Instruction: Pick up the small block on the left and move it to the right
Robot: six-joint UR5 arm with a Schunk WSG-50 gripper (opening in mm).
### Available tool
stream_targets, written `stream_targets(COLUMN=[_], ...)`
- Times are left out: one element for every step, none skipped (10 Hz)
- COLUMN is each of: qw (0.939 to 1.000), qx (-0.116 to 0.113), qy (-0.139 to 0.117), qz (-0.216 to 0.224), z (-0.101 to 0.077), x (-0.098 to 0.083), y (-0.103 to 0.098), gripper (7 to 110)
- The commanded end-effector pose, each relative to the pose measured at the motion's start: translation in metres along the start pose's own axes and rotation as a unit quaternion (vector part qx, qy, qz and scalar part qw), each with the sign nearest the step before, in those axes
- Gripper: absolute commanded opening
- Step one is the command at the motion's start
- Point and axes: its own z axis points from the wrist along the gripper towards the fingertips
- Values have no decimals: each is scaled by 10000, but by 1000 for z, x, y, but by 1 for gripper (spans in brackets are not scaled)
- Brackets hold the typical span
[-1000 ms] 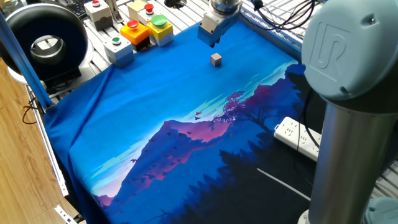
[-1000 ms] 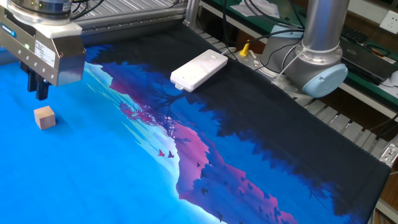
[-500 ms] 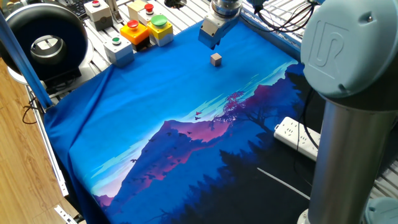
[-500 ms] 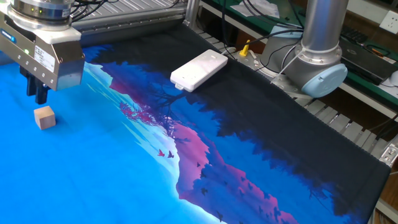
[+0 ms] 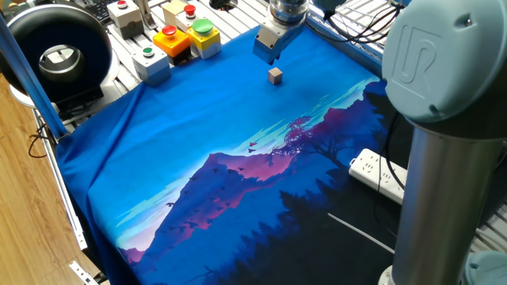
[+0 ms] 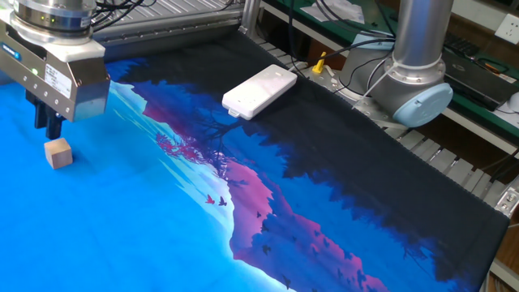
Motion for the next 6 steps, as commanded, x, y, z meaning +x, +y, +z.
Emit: stream_targets(qw=[9999,9998,9998,9998,9997,9997], qx=[-89,-170,-192,-185,-198,-215], qy=[-56,-72,-76,-75,-85,-120], qz=[34,80,69,68,71,68], z=[0,-1,-1,-1,-1,-1], x=[-3,-3,-4,-4,-4,-6], y=[2,5,5,5,6,6], gripper=[22,22,22,22,22,22])
